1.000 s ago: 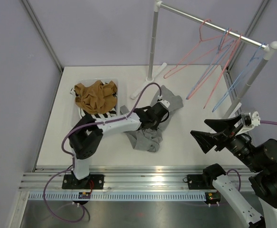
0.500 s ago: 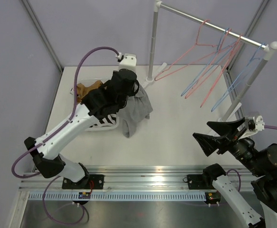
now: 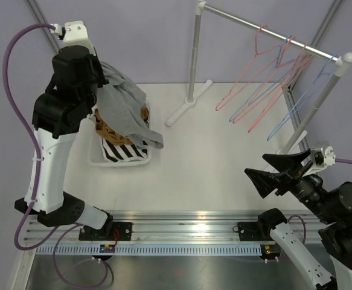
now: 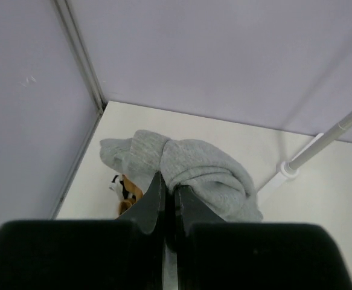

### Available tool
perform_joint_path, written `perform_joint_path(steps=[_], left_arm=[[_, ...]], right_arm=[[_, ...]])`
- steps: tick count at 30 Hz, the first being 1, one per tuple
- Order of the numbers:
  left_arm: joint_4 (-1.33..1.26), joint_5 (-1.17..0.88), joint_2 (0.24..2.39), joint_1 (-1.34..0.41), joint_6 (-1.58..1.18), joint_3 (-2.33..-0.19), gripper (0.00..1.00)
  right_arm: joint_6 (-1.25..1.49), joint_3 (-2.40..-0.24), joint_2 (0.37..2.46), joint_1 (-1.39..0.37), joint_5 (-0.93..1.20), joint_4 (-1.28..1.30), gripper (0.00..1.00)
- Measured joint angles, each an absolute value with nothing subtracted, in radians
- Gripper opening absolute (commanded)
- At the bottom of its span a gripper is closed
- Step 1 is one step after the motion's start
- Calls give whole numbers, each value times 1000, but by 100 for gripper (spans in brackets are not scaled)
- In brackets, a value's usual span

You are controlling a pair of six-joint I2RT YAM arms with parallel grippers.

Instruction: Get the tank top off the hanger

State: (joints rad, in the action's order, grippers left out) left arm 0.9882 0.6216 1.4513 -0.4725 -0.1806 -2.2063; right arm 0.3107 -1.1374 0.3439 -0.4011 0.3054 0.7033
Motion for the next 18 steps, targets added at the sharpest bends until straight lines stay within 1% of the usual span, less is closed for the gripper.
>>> perform_joint_path(steps=[3,6,15,18], left_arm=[[991,527,1483,-373,-160,-2278,0],[984,427,1511,-310,-154,-2268,0],[949,242,1591,-237,-160,-1976,0],[952,180,1608,-179,-186,-1906,0]], right_arm=[[310,-1137,354,-401,306,701,100],[310,-1137,369,-401,307,701,99],[310,-1129,375,-401,309,700,99],[310,-1124,375,-401,316,699,99]])
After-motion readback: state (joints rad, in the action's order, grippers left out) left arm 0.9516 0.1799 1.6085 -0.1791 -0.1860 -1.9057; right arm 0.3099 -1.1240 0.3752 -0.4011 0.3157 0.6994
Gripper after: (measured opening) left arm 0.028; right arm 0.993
